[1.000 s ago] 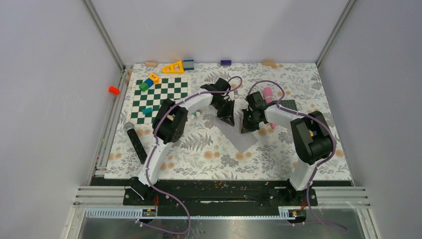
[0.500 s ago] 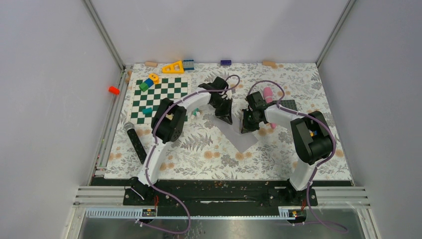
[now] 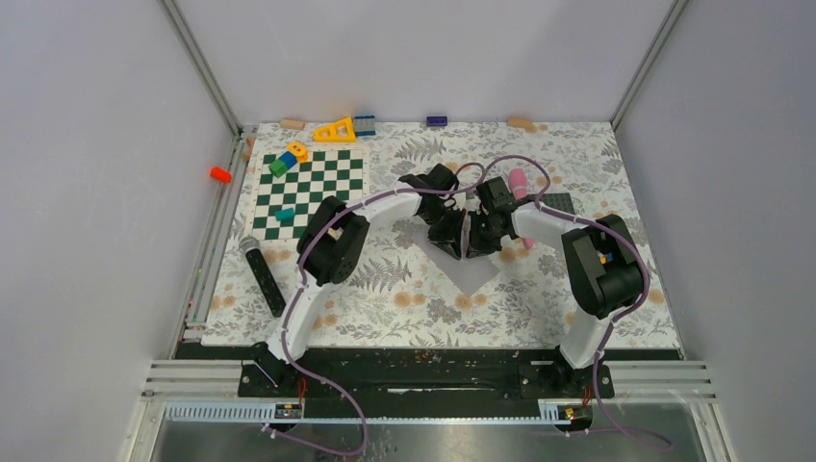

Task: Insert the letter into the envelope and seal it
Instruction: Seal the envelope flap on the envelope, then adjust the envelope at the center of the board.

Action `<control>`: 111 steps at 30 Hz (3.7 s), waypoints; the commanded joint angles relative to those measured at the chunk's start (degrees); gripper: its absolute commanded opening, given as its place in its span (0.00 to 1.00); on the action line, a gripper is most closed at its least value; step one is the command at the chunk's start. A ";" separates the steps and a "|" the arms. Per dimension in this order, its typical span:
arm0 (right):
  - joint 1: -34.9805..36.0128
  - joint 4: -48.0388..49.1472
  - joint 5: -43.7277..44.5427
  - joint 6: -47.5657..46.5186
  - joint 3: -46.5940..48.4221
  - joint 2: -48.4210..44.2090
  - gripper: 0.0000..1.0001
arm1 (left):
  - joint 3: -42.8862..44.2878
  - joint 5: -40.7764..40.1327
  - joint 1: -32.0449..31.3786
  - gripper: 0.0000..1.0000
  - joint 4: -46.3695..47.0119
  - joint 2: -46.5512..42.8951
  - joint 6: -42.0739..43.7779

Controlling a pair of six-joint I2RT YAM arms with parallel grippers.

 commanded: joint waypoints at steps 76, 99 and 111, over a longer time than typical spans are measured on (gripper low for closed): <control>34.82 17.94 35.03 -57.70 -18.73 -19.22 1.00 | -17.61 8.53 30.91 0.99 1.58 -34.17 17.37; 33.31 29.74 46.93 -69.36 -25.97 -12.25 1.00 | -16.95 8.95 30.91 0.99 1.67 -33.10 17.40; 29.21 30.98 44.06 -71.95 -24.14 -11.49 1.00 | -17.34 8.85 30.91 0.99 1.71 -32.55 18.38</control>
